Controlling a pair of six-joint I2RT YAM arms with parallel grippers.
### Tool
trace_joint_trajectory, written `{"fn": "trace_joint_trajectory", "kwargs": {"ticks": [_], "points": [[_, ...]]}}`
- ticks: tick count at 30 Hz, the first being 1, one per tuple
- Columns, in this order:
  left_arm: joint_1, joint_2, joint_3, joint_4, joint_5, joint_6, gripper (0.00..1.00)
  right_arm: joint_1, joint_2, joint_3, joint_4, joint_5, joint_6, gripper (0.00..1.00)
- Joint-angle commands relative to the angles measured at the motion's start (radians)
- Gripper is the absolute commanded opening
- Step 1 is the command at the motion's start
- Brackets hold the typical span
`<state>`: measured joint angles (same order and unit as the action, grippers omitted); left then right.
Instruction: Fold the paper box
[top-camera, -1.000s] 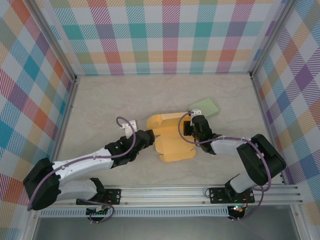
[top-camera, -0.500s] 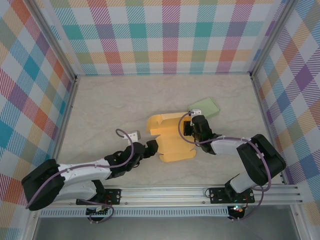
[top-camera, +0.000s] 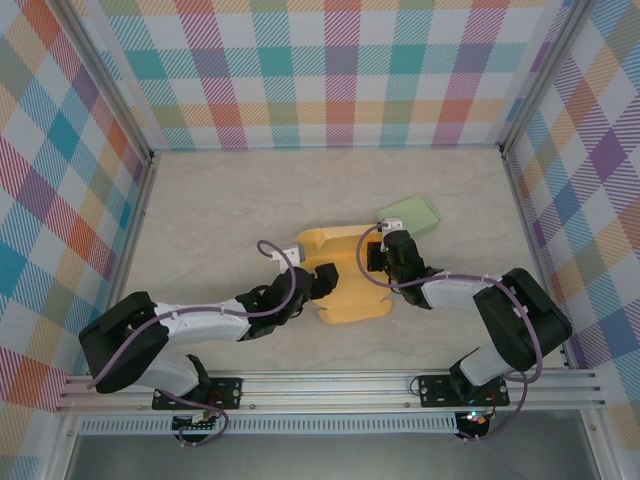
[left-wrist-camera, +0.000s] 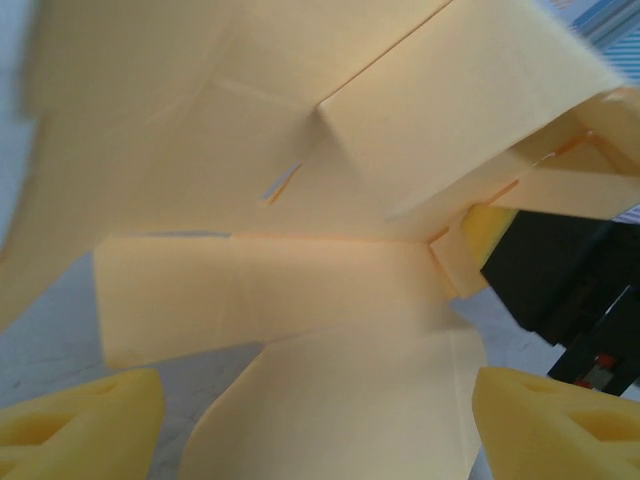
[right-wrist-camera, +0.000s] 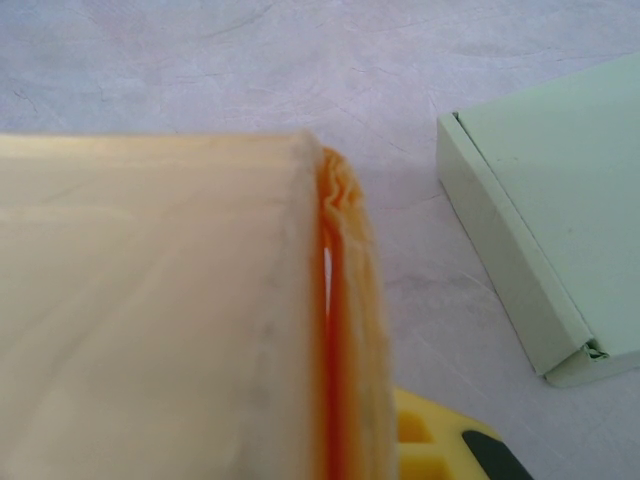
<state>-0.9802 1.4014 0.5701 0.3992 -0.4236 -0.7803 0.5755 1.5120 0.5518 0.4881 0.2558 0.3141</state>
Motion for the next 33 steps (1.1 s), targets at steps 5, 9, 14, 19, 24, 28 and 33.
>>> {"fn": "trace_joint_trajectory", "kwargs": {"ticks": [5, 9, 14, 19, 24, 28, 33], "points": [[0.004, 0.044, 0.062, 0.046, -0.047, 0.067, 0.82, -0.003, -0.015, -0.003, 0.010, -0.008, 0.017, 0.00], [-0.001, 0.053, 0.073, 0.016, -0.050, 0.044, 0.82, -0.003, -0.015, -0.004, 0.010, -0.009, 0.016, 0.00], [-0.015, 0.006, 0.089, -0.215, -0.152, -0.092, 0.89, -0.003, -0.017, -0.005, 0.012, -0.010, 0.017, 0.00], [-0.014, 0.012, 0.074, -0.236, -0.169, -0.125, 0.94, -0.003, -0.015, -0.007, 0.014, -0.015, 0.017, 0.00], [-0.005, 0.051, 0.115, -0.206, -0.155, -0.061, 0.96, -0.003, -0.021, -0.010, 0.018, -0.013, 0.017, 0.00], [0.011, 0.090, 0.133, -0.123, -0.122, -0.010, 0.95, -0.003, -0.024, -0.014, 0.023, -0.013, 0.017, 0.00], [0.014, 0.129, 0.174, -0.048, -0.064, 0.049, 0.93, -0.003, -0.024, -0.016, 0.025, -0.013, 0.017, 0.00]]}}
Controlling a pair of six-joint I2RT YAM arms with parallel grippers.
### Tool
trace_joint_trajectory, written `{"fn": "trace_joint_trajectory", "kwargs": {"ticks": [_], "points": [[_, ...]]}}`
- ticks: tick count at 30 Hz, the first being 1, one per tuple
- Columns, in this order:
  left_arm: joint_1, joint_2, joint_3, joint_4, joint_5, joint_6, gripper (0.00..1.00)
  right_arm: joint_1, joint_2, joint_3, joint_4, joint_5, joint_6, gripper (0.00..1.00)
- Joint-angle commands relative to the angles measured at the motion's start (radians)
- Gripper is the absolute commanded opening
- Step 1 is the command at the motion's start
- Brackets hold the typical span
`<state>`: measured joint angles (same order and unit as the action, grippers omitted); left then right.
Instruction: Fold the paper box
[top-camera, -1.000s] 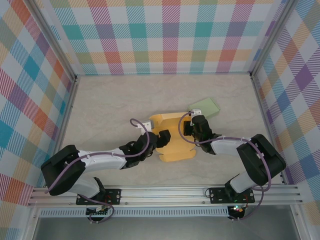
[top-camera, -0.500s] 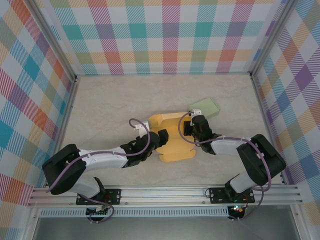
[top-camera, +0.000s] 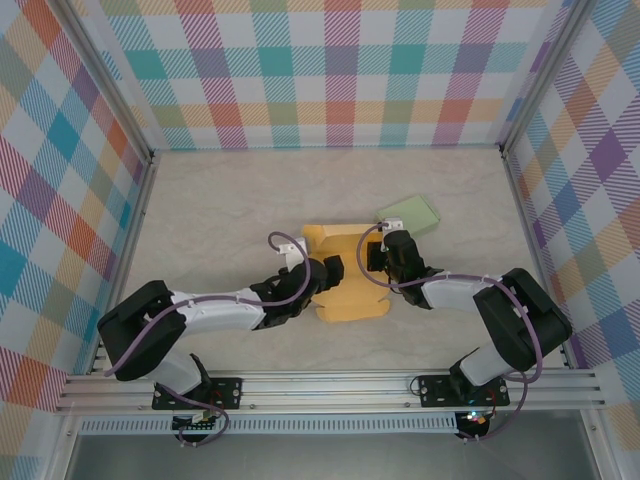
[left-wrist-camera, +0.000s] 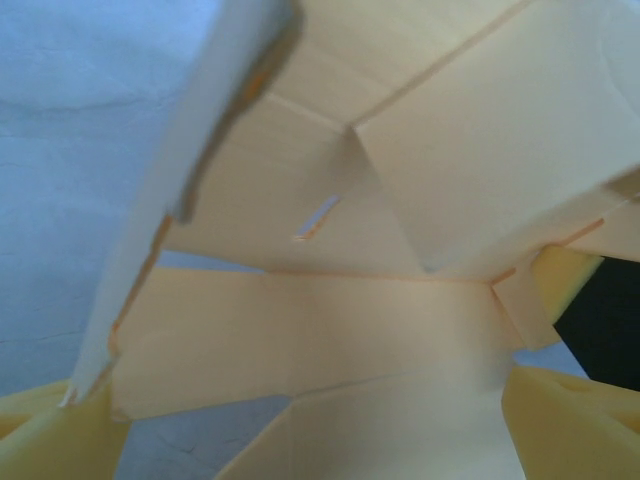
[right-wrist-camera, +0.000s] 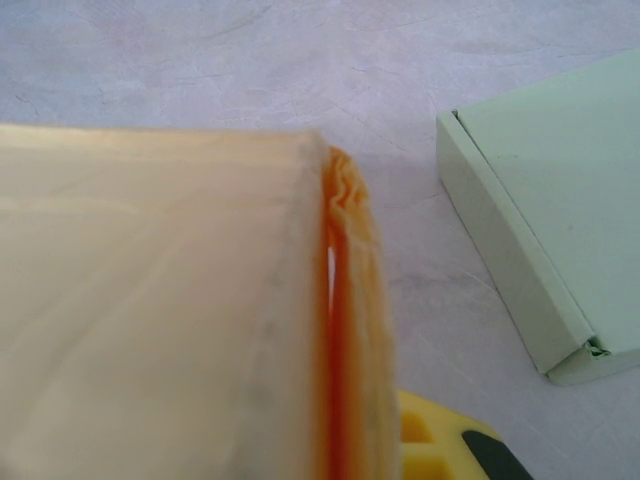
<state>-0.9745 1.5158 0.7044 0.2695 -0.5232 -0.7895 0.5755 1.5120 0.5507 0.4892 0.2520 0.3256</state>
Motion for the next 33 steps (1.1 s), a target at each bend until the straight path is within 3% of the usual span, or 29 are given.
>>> {"fn": "trace_joint_trajectory", "kwargs": {"ticks": [1, 10, 20, 27, 33], "points": [[0.008, 0.019, 0.042, 0.096, 0.046, 0.067, 0.93, -0.003, -0.024, -0.015, 0.024, -0.010, 0.006, 0.00], [0.005, 0.039, 0.052, 0.166, 0.074, 0.128, 0.79, -0.003, -0.017, -0.010, 0.026, -0.019, 0.009, 0.00], [0.007, 0.125, 0.107, 0.177, 0.048, 0.174, 0.77, -0.003, -0.013, -0.007, 0.019, -0.025, 0.012, 0.00], [0.003, 0.001, 0.081, 0.080, 0.162, 0.247, 0.79, -0.003, -0.013, -0.007, 0.017, -0.022, 0.015, 0.00], [-0.010, -0.212, 0.033, -0.021, 0.267, 0.353, 0.79, -0.003, -0.013, -0.007, 0.014, -0.019, 0.015, 0.00]]}}
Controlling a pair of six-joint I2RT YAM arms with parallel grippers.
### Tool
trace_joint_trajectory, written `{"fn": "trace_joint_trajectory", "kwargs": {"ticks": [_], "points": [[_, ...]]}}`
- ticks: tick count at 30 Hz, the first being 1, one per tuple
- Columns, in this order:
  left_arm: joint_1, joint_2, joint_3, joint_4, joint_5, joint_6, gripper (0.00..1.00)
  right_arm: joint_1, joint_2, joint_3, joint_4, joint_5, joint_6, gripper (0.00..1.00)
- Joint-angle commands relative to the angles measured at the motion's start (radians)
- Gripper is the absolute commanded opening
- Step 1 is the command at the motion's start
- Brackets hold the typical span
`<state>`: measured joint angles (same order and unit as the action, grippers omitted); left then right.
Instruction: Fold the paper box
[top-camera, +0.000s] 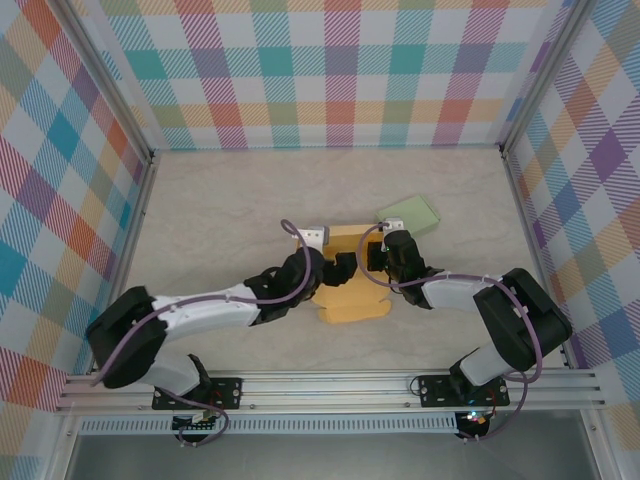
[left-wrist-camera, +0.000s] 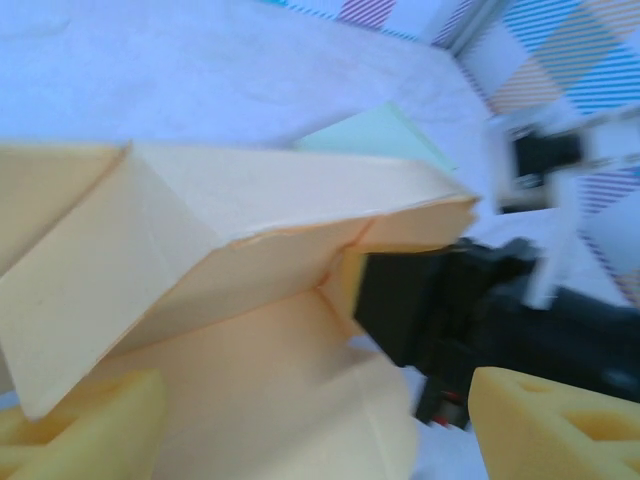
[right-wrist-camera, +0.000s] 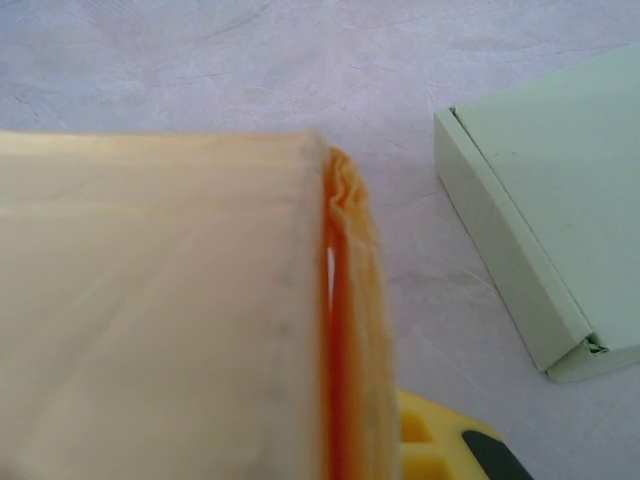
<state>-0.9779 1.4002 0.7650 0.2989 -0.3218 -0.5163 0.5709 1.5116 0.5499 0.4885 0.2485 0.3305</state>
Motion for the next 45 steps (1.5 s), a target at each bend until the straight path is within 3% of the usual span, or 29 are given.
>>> {"fn": "trace_joint_trajectory", "kwargs": {"ticks": [1, 5, 11, 16, 22, 31, 40, 45], "points": [[-0.007, -0.139, -0.035, -0.061, 0.073, 0.095, 0.79, 0.001, -0.013, -0.006, 0.014, -0.015, 0.010, 0.00], [-0.007, -0.283, -0.045, -0.123, 0.045, 0.167, 0.80, 0.001, -0.015, -0.007, 0.013, -0.017, 0.010, 0.00], [0.022, -0.401, -0.059, -0.266, -0.254, 0.163, 0.72, 0.001, -0.014, -0.006, 0.015, -0.018, 0.009, 0.00], [0.118, -0.427, -0.092, -0.329, -0.366, 0.103, 0.64, 0.001, -0.015, -0.006, 0.014, -0.020, 0.010, 0.00], [0.216, -0.346, -0.102, -0.335, -0.336, 0.148, 0.60, 0.001, -0.014, -0.007, 0.014, -0.020, 0.010, 0.00], [0.266, -0.070, -0.034, -0.199, -0.271, 0.332, 0.59, 0.001, -0.014, -0.006, 0.014, -0.023, 0.012, 0.00], [0.255, 0.018, -0.020, -0.074, -0.009, 0.442, 0.52, 0.001, -0.016, -0.007, 0.012, -0.018, 0.008, 0.00], [0.209, 0.015, -0.021, -0.080, 0.051, 0.485, 0.48, 0.001, -0.016, -0.007, 0.012, -0.017, 0.010, 0.00]]}}
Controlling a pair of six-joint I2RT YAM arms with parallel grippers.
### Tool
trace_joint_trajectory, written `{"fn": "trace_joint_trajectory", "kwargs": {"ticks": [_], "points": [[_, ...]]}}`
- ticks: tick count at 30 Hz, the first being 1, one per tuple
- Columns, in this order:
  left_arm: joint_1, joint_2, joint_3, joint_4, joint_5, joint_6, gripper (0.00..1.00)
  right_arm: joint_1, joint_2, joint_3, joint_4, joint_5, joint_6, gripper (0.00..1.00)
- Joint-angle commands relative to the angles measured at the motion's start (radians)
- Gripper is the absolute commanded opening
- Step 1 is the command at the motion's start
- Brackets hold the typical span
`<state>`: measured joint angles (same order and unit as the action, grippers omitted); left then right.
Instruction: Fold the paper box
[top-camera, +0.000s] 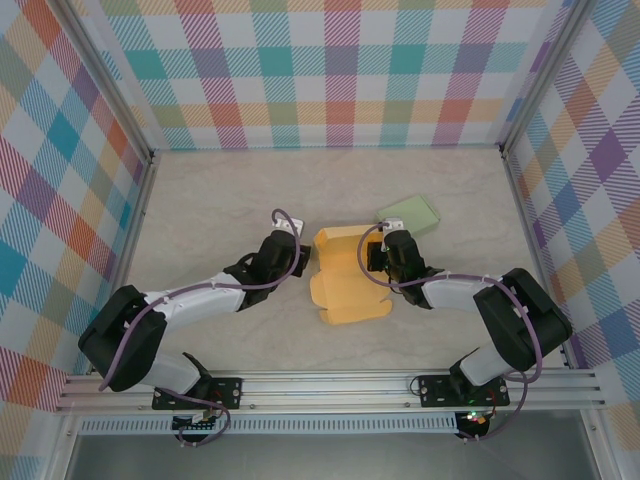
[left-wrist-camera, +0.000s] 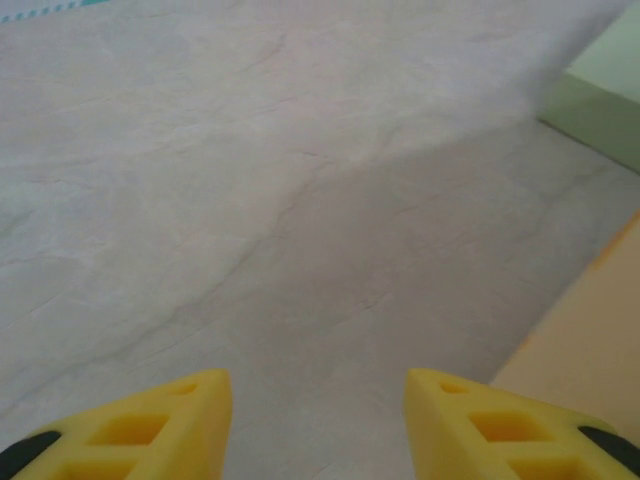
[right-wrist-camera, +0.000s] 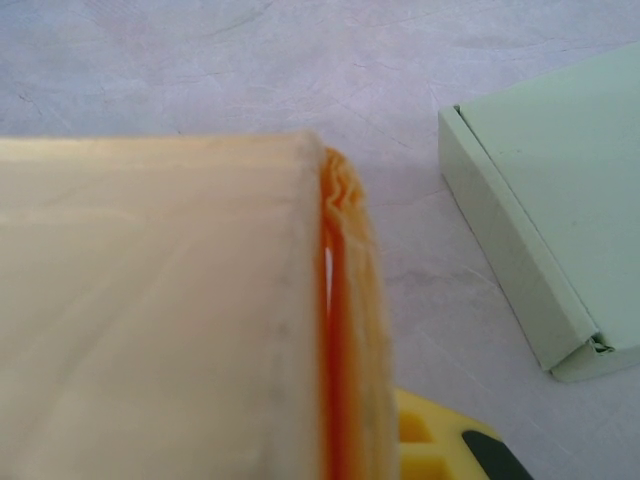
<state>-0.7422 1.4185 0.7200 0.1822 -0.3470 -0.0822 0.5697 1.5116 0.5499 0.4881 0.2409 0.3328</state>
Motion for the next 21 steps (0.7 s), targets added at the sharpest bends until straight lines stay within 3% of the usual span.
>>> {"fn": "trace_joint_trajectory", "kwargs": {"ticks": [1, 21], "points": [[-0.035, -0.003, 0.019, 0.037, 0.074, 0.051, 0.47, 0.002, -0.016, -0.008, 0.013, -0.010, 0.008, 0.00], [-0.115, -0.090, -0.034, -0.045, 0.071, 0.082, 0.48, 0.002, -0.014, -0.008, 0.016, -0.015, 0.020, 0.00]]}}
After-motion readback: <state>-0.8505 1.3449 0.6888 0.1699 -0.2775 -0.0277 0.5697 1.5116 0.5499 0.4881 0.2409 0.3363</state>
